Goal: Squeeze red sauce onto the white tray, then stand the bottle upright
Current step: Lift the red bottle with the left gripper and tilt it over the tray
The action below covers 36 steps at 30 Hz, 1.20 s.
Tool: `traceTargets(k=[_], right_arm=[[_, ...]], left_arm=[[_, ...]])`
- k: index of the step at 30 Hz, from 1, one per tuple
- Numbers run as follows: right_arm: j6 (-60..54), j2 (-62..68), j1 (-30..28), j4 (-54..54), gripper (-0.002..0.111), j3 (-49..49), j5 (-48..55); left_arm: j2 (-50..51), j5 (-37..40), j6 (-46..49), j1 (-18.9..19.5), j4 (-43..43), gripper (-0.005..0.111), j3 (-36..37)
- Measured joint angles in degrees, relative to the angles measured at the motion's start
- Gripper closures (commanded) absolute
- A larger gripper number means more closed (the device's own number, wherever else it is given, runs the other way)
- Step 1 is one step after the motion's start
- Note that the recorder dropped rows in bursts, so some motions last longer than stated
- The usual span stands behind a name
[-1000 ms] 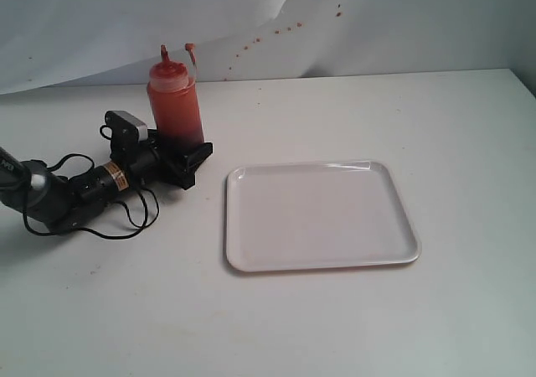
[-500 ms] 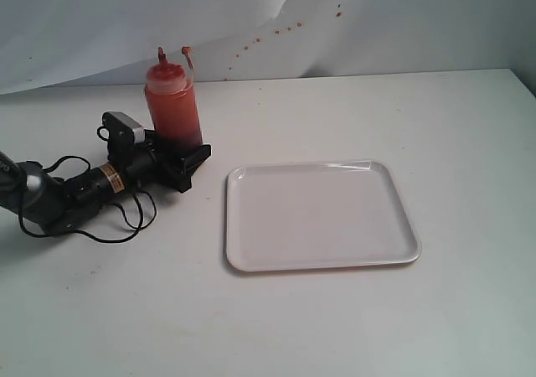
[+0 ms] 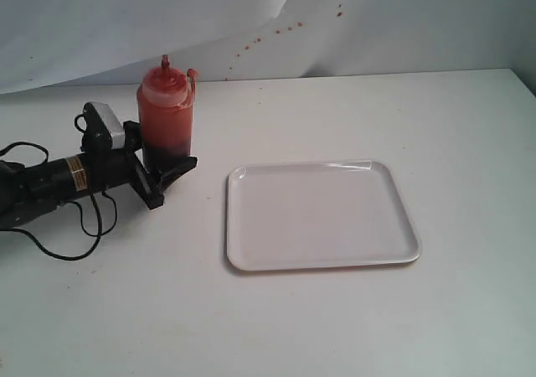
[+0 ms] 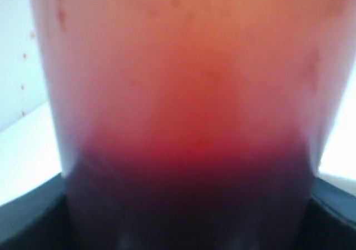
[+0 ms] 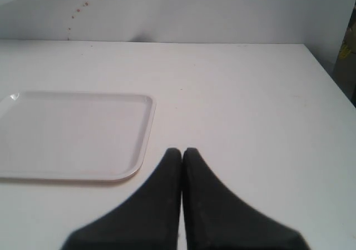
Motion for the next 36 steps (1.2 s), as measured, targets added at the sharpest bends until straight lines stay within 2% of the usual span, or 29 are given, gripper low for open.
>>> traceTargets(k=[8,13,17,20,24,27,32,36], right_arm=[[0.00,0.00,0.00,0.00,0.108,0.00,0.00],[0.00,0.00,0.00,0.00,0.108,0.00,0.00],[0.00,0.00,0.00,0.00,0.108,0.00,0.00],[0.00,0.00,0.00,0.00,0.108,0.00,0.00],[0.00,0.00,0.00,0.00,0.108,0.00,0.00],[0.00,0.00,0.00,0.00,0.108,0.00,0.00],[0.00,0.00,0.00,0.00,0.108,0.00,0.00],[0.00,0.00,0.00,0.00,0.108,0.00,0.00]], left_arm=[[-14.30,0.63,3.27,0.00,1.52,0.107,9.43],[-22.03,6.38,4.68,-0.80,2.98,0.107,15.32],[-27.23,15.86,5.85,-5.00,3.10,0.107,17.34],[-30.04,23.55,8.02,-10.49,2.58,0.107,17.38],[-31.49,30.55,12.81,-17.34,-0.92,0.107,17.47],[-31.61,33.77,15.96,-20.98,-3.96,0.107,17.47],[-31.61,37.35,18.15,-24.05,-5.08,0.107,17.47],[-31.61,38.32,19.65,-24.31,-5.48,0.107,17.47]])
